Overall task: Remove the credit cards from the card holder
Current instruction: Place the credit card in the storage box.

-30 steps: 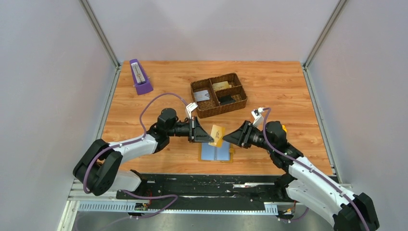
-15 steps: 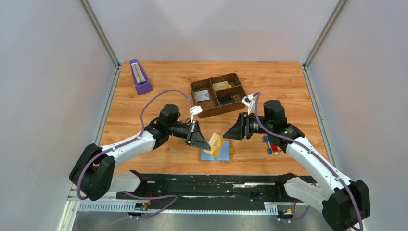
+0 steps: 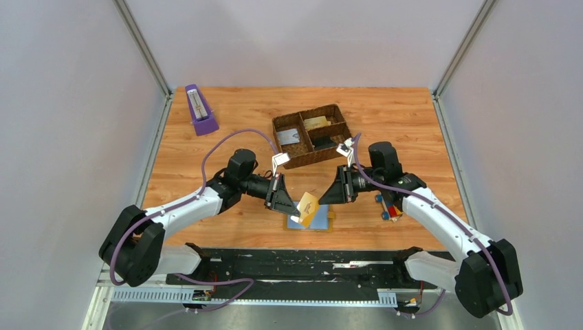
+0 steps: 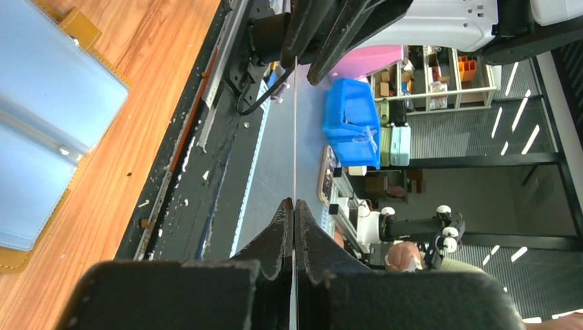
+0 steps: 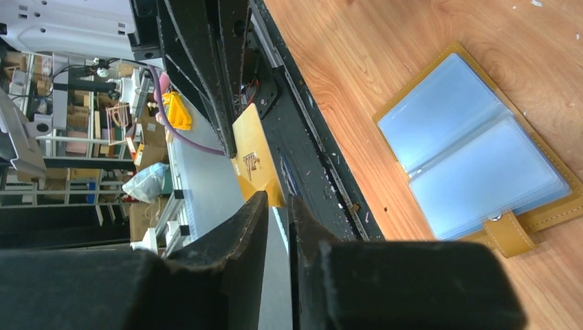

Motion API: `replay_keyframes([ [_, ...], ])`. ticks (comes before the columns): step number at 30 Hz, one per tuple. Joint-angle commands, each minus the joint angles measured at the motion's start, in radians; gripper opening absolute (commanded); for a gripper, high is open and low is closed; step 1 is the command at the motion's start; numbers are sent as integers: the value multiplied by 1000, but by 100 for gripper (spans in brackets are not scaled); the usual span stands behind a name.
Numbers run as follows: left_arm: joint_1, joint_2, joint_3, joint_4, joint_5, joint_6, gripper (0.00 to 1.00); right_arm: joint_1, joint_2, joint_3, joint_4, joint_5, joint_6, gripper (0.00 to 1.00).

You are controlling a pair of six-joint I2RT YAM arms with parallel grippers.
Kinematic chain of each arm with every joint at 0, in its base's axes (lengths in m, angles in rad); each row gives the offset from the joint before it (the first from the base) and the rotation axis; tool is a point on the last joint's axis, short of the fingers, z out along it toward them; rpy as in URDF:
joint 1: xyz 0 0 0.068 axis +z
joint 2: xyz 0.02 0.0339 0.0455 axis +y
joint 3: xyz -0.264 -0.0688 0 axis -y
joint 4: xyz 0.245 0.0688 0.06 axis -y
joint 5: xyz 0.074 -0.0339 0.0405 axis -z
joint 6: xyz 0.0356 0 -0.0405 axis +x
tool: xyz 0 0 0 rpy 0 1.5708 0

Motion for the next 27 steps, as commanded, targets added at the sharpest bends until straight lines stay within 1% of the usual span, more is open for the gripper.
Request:
replay_keyframes([
  [1,-3,-22,23,38,23,14,0,-1,2,45,16,-68,-33,13],
  [5,-3,-22,24,43,16,11,0,-1,9,41,32,-102,-28,0],
  [8,-4,-25,25,36,13,13,2,-1,10,39,36,-114,-31,0],
  [10,-4,-29,30,11,3,27,11,-3,6,42,39,-107,-27,0],
  [11,-4,-33,35,0,-6,42,19,-3,4,44,40,-100,-23,0],
  [12,-4,-36,38,-28,-11,50,23,-4,1,47,40,-89,-18,0],
  [13,-4,-37,48,-43,-24,71,33,-6,-1,48,40,-78,-13,0],
  [14,-4,-39,53,-81,-31,84,38,-10,-6,52,40,-70,-7,0],
  [15,-3,-43,67,-102,-48,108,46,-15,-9,55,40,-63,0,0],
  [18,-2,-50,108,-227,-92,167,57,-43,-22,63,39,-47,19,0],
  [19,-2,-50,119,-295,-131,204,75,-52,-26,65,39,-41,25,0],
  [20,-2,-50,145,-334,-151,224,87,-64,-31,69,38,-38,29,0],
  [21,-2,-48,155,-394,-181,265,97,-75,-34,72,37,-34,30,0],
  [23,-2,-49,184,-456,-212,305,99,-100,-36,79,37,-29,34,0],
  [27,-2,-61,249,-587,-301,372,100,-158,-12,113,32,18,41,0],
])
